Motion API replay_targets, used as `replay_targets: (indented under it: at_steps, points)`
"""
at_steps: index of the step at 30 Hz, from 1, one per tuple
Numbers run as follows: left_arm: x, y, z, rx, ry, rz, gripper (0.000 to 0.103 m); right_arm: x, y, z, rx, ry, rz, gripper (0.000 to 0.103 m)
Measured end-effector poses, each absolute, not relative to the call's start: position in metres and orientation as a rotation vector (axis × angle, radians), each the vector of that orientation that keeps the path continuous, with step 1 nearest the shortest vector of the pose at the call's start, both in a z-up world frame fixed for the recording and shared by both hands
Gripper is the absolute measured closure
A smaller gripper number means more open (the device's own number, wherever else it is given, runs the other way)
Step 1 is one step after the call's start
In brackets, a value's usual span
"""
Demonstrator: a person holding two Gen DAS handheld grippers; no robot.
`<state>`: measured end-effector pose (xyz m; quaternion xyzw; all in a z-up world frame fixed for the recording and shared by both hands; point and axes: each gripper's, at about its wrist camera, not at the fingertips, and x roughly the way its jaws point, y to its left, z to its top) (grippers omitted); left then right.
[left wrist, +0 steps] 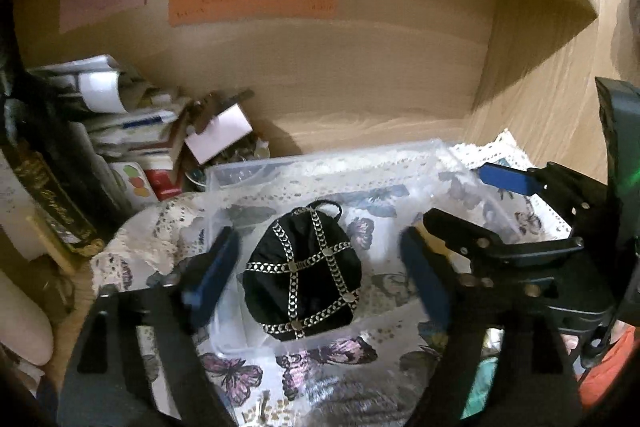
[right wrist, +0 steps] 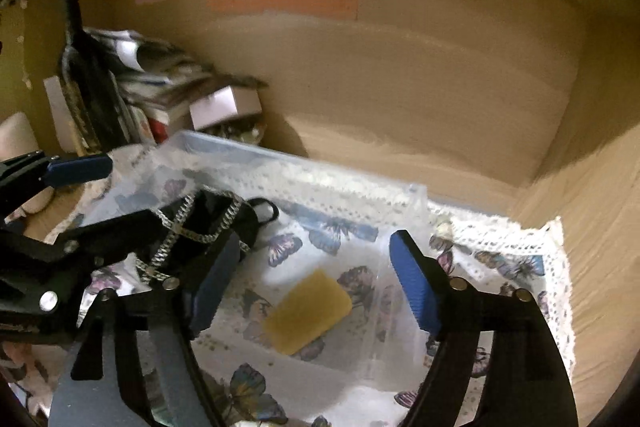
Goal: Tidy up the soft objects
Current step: 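Lower the beanie into the clear box with the left gripper while the right gripper drops the sponge in, then grasp the grey sparkly pouch with the left gripper while the right gripper grasps the green mesh glove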
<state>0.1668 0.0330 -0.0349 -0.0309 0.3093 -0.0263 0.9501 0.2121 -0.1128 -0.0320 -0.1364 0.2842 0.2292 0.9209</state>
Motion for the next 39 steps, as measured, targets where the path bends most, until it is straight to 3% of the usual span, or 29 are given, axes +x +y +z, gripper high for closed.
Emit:
replay_targets:
  at_steps: [3, 14, 34, 37, 39]
  points:
    - [0.151, 0.036, -0.020, -0.060, 0.572, -0.035, 0.003, 0.198, -0.117, -0.020, -0.275, 0.532, 0.472, 0.020]
    - [0.103, 0.032, -0.007, -0.036, 0.505, -0.052, 0.000, 0.142, -0.143, 0.000, -0.233, 0.425, 0.509, 0.018]
    - [0.087, 0.022, -0.089, -0.063, 0.704, -0.114, 0.001, 0.111, -0.157, -0.091, -0.172, 0.678, 0.569, 0.020]
    - [0.094, 0.022, -0.097, -0.074, 0.728, -0.112, 0.008, 0.112, -0.155, -0.100, -0.154, 0.715, 0.592, 0.020]
    - [0.099, 0.022, -0.102, -0.078, 0.760, -0.125, 0.015, 0.112, -0.155, -0.105, -0.142, 0.741, 0.612, 0.030]
